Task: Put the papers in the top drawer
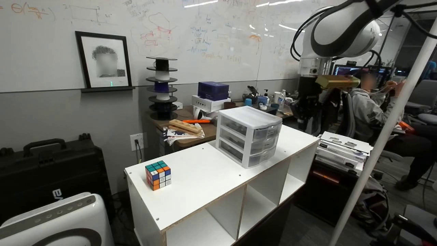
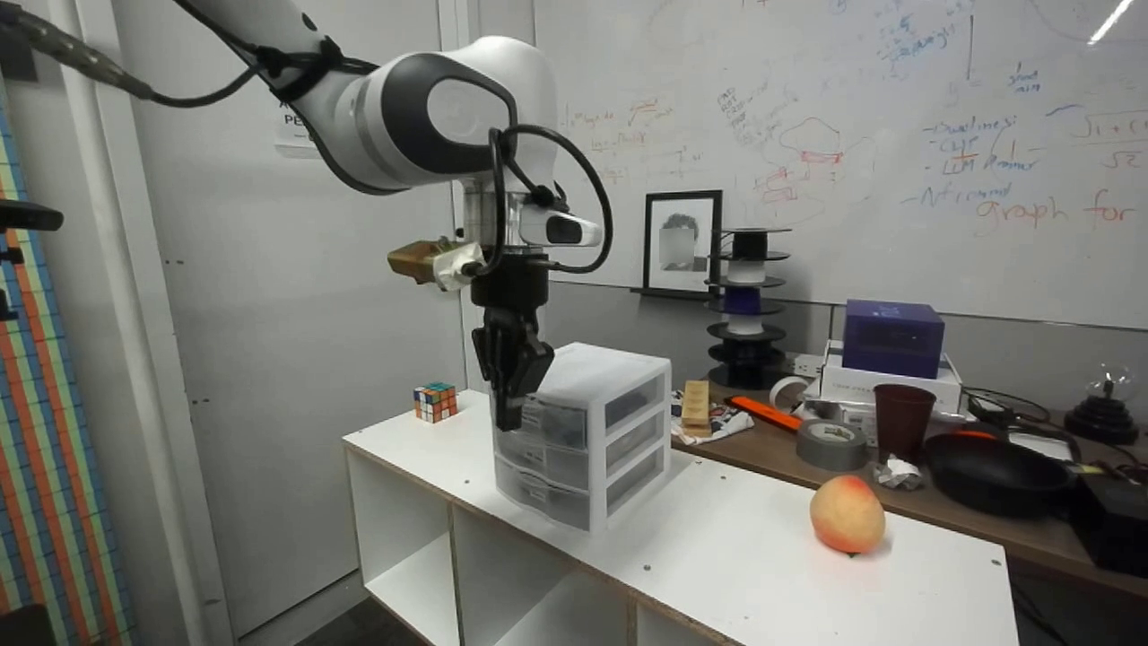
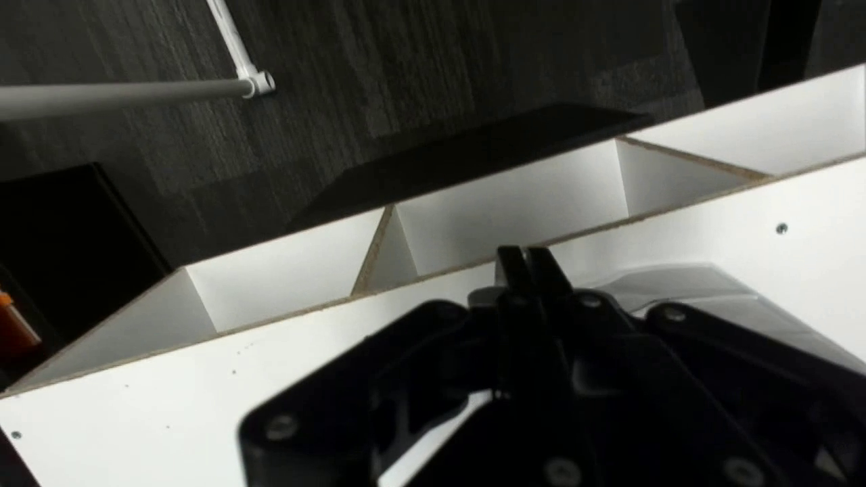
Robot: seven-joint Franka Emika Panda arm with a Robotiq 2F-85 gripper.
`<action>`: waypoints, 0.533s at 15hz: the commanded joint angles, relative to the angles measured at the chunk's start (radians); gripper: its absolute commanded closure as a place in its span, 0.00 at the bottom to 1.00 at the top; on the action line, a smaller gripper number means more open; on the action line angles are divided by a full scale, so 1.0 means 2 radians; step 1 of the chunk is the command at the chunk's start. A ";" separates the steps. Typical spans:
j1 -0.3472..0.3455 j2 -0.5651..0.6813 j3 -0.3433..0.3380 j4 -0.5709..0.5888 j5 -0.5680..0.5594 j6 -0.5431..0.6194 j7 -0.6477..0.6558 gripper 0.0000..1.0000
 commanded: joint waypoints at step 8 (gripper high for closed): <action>-0.024 -0.117 -0.014 -0.011 0.016 -0.215 -0.038 0.76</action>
